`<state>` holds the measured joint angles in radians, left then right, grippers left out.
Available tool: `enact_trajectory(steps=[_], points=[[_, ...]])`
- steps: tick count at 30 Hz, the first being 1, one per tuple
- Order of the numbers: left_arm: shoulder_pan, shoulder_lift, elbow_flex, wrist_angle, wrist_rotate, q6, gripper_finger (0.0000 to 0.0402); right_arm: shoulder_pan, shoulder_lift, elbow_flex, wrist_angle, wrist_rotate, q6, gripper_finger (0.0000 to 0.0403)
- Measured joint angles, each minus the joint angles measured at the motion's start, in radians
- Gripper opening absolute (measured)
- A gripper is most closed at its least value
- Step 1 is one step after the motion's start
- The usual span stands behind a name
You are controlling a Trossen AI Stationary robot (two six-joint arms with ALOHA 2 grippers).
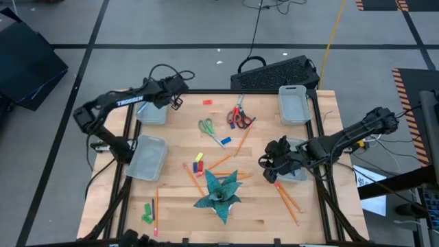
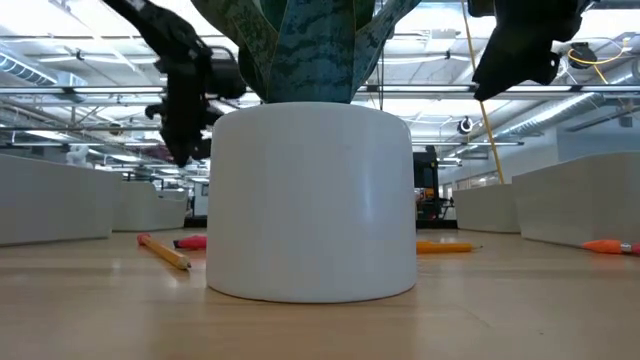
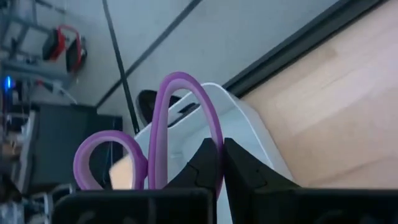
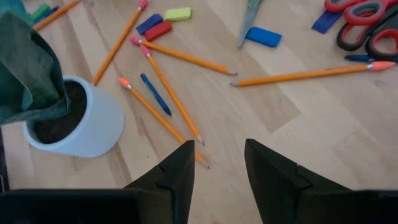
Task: Sort crayons/erasers/pens/pencils in bins
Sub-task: Put the purple scissors into the top left gray bin
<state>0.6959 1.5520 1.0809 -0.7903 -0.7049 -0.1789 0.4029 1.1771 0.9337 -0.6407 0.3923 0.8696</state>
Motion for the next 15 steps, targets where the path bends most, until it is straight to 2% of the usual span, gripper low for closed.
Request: enact_trajectory(steps=[9,15], points=[[0.102,0.14,0.0,0.031,0.003,-0.129,0.0017,0.045,0.015,0.0,0.021,-0.001,0.001,0.0132],[0.134,0.179,0.0,0.032,0.036,-0.17,0.001,0.071,0.016,0.0,0.04,0.0,0.008,0.0132]])
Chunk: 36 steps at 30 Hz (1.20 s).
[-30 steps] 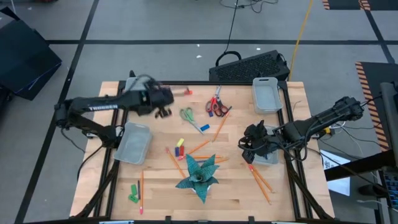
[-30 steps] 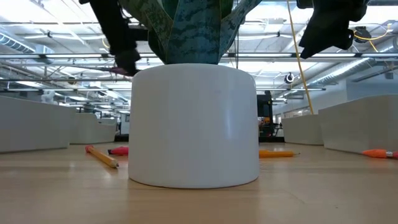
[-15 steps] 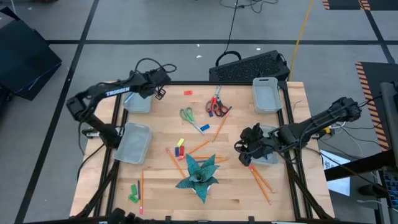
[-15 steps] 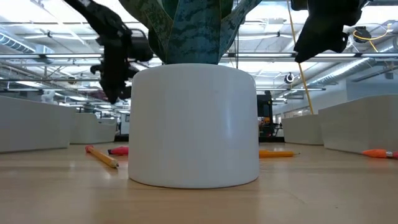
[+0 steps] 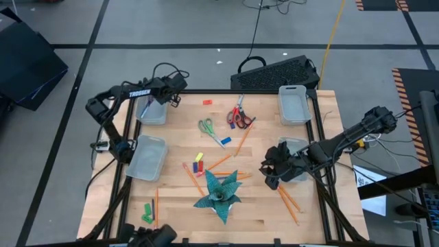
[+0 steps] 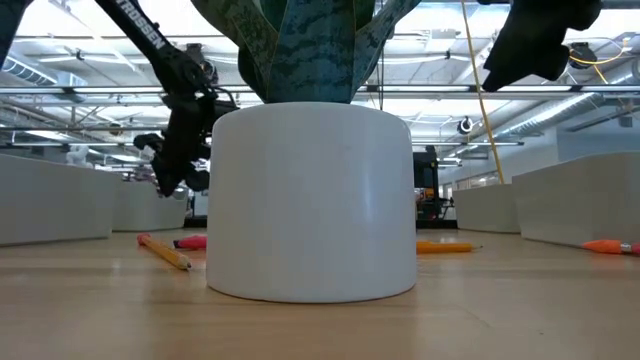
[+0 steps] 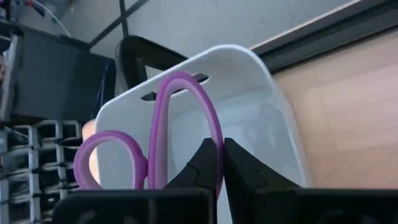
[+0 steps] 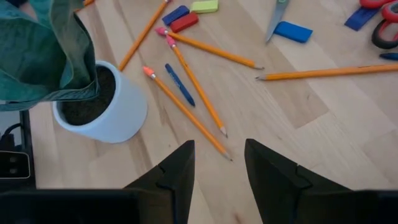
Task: Sort crayons/erasers/pens/pencils in bins
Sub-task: Put the purple scissors into the top left gray bin, then put the green scissors into the top left gray bin
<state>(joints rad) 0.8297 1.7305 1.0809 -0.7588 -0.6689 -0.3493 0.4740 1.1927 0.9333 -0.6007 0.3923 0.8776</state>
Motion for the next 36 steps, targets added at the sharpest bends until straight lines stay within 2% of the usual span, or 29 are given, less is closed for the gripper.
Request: enact_trajectory(steps=[8,15,20,24,27,30,32,36], points=[[0.051,0.019,0.0,0.001,0.111,-0.021,0.0056,0.0,0.0,0.0,-0.001,0.002,0.0,0.0132],[0.074,0.019,0.0,-0.008,0.117,-0.017,0.0071,0.0,0.0,0.0,-0.001,0.003,0.0,0.0132],[0.073,-0.017,0.008,-0.042,0.119,0.008,0.0116,-0.001,0.0,0.0,-0.001,0.003,0.024,0.0132],[0.073,-0.101,0.053,-0.093,0.126,0.022,0.0161,-0.001,0.0,0.0,-0.001,0.001,0.026,0.0132],[0.046,-0.182,0.074,-0.082,0.261,0.063,0.0181,-0.001,0.0,0.0,-0.001,0.001,0.022,0.0132],[-0.011,-0.255,0.074,-0.043,0.458,0.095,0.0187,-0.002,0.0,0.0,-0.001,0.01,0.0,0.0132],[-0.063,-0.285,0.074,-0.047,0.554,0.133,0.0188,-0.002,0.0,0.0,-0.001,0.028,-0.006,0.0132],[-0.201,-0.301,0.074,-0.056,0.591,0.243,0.0188,-0.003,0.0,0.0,-0.001,0.029,-0.007,0.0132]])
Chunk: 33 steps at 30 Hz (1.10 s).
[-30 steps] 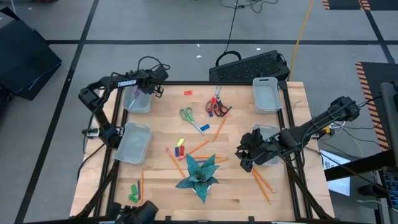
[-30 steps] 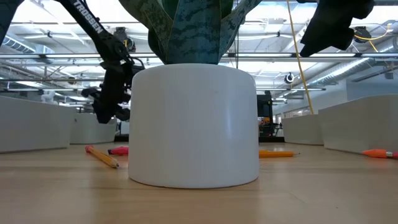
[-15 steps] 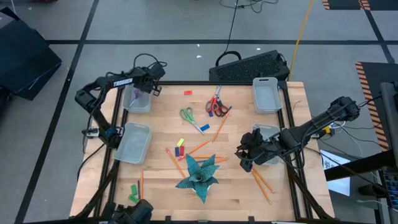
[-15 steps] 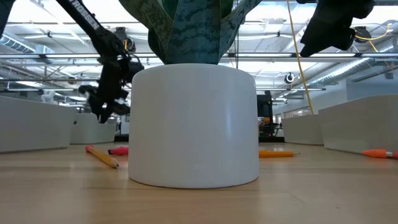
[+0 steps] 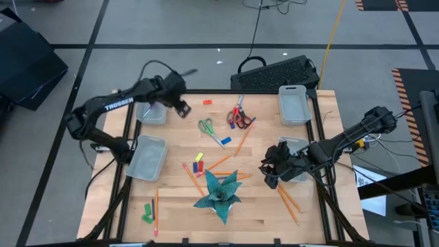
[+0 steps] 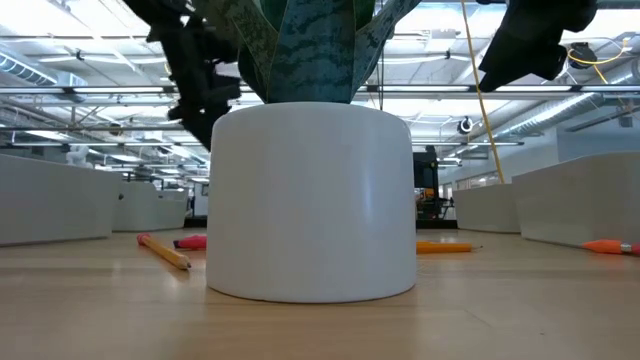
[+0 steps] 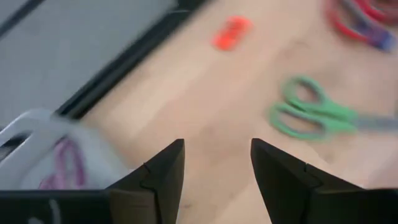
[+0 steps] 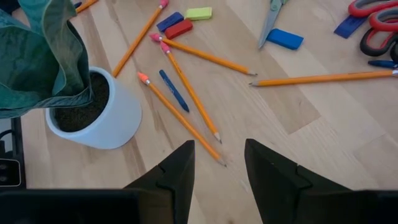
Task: Sort crayons/erasers/pens/pencils in bins
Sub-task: Put the green scissors into the top left gray bin
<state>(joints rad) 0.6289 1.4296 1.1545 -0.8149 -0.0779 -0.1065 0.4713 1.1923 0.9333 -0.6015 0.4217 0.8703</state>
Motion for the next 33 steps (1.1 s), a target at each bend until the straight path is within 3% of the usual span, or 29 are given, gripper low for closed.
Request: enact_trajectory(steps=[4,9,19,26,33], points=[[-0.142,0.003,-0.046,0.062,0.0,0.174,0.0189,0.0,0.0,0.0,0.003,0.0,0.006,0.0132],[-0.275,0.006,-0.204,0.219,0.028,0.43,0.0188,0.0,0.0,0.0,0.029,-0.002,0.007,0.0132],[-0.282,0.008,-0.471,0.645,0.052,0.535,0.0188,-0.006,0.0,0.0,0.067,-0.004,0.0,0.0132],[-0.254,0.109,-0.412,0.704,0.115,0.527,0.0188,-0.021,0.0,0.0,0.075,-0.006,0.0,0.0132],[-0.198,0.309,-0.245,0.597,0.142,0.527,0.0188,-0.025,0.0,0.0,0.075,-0.007,-0.011,0.0132]])
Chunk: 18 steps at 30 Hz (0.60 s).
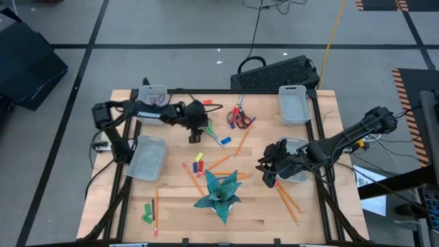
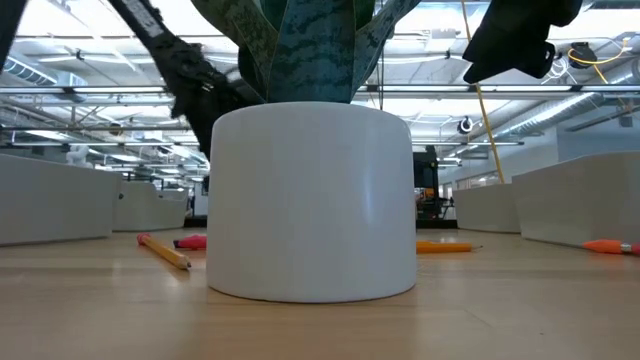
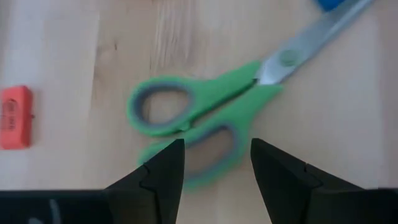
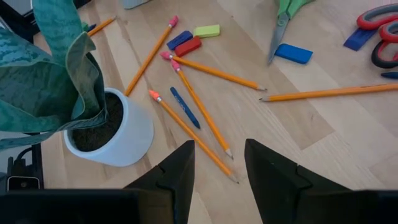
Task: Sort crayons/erasers/pens/pencils in bins
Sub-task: Put the green scissors into the top left gray bin
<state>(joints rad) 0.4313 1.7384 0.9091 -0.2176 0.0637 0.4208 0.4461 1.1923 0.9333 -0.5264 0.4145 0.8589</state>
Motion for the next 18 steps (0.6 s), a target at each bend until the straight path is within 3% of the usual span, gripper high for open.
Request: enact_trajectory(steps=[6,13,18], points=[[0.026,0.111,0.128,-0.17,0.013,0.011,0.0188,0.0,0.0,0.0,0.0,-0.032,-0.007,0.0132],[0.0,0.126,0.174,-0.281,-0.009,-0.042,0.0185,0.0,0.0,0.0,-0.001,-0.05,-0.011,0.0132],[-0.037,0.125,0.176,-0.337,-0.032,-0.006,0.0132,0.0,0.0,0.0,0.0,-0.05,-0.009,0.0132]])
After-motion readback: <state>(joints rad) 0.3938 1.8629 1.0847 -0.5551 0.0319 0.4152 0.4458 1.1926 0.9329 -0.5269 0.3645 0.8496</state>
